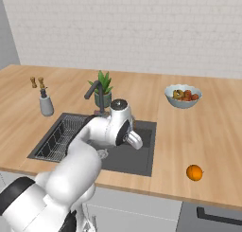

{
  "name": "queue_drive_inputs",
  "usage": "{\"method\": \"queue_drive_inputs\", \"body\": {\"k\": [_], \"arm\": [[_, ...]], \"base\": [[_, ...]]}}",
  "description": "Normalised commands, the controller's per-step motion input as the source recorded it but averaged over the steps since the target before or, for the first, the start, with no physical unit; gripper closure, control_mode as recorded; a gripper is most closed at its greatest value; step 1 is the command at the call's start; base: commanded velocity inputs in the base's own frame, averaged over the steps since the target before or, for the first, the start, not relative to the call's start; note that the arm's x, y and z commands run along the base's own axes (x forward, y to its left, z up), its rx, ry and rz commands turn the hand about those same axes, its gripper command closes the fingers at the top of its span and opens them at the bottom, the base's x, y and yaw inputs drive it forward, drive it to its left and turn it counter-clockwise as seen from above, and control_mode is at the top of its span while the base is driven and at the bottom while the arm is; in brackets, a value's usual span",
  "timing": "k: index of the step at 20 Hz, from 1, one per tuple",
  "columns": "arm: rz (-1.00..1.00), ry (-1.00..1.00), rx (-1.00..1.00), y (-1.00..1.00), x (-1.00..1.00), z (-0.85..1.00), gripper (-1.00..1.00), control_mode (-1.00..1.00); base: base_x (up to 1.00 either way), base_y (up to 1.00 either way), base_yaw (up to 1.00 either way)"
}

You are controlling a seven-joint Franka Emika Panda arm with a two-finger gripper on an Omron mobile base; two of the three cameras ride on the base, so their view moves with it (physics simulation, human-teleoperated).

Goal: Put the colander in the sink, put the orange in the colander, and turn on the sink faucet and pour water over the colander.

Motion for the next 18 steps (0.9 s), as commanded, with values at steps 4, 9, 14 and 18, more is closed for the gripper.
{"method": "queue_drive_inputs", "body": {"k": [4,9,14,18], "arm": [[0.0,0.0,0.1,0.14,0.21,-0.33,1.0,-1.0],[0.0,0.06,0.0,0.38,0.32,-0.28,1.0,-1.0],[0.02,0.07,0.03,0.1,0.18,-0.49,1.0,-1.0],[0.05,0.05,0.11,0.0,0.18,-0.56,1.0,-1.0]], "base": [[0.0,0.0,0.0],[0.0,0.0,0.0],[0.0,0.0,0.0],[0.0,0.0,0.0]]}}
